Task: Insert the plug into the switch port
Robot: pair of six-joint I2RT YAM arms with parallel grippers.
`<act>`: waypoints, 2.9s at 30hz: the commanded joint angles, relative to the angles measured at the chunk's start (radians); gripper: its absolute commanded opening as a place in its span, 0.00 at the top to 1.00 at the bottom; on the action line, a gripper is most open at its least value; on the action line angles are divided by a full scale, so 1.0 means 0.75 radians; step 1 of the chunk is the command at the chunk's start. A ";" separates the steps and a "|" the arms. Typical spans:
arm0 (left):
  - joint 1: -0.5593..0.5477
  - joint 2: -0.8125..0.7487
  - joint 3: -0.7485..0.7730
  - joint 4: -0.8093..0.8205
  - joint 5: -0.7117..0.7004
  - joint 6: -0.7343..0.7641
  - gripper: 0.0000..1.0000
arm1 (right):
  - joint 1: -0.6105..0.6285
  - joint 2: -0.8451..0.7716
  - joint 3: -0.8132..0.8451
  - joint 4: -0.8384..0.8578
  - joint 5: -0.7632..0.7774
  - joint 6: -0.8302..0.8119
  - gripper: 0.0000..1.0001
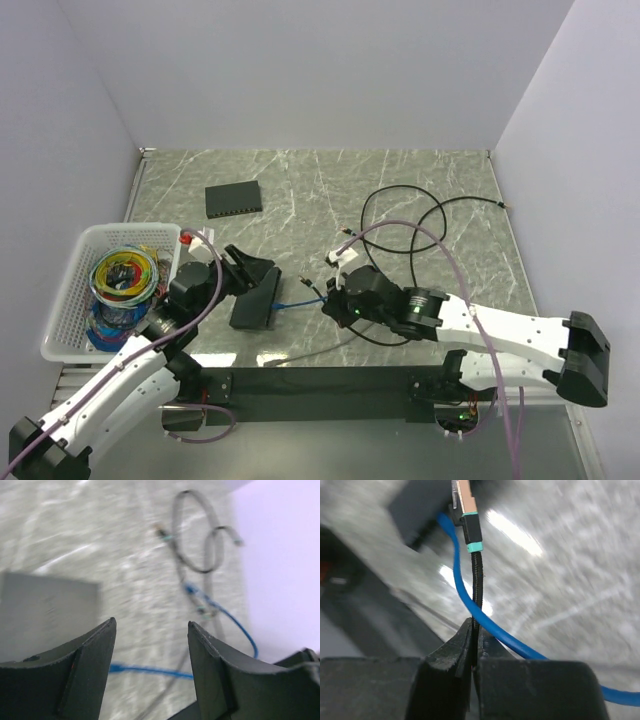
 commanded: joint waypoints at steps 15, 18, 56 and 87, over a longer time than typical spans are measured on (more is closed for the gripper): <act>-0.001 0.108 -0.014 0.325 0.104 -0.068 0.34 | -0.110 0.289 0.072 -0.107 -0.182 0.037 1.00; -0.003 0.092 -0.063 0.343 0.090 -0.080 0.34 | -0.133 0.304 -0.008 0.017 -0.199 0.072 1.00; -0.003 0.468 -0.359 1.067 0.325 -0.232 0.47 | -0.485 0.510 -0.417 1.576 -1.146 0.495 1.00; -0.003 0.497 -0.155 0.487 0.104 -0.232 0.99 | -0.364 0.184 -0.258 0.593 -0.603 0.031 0.09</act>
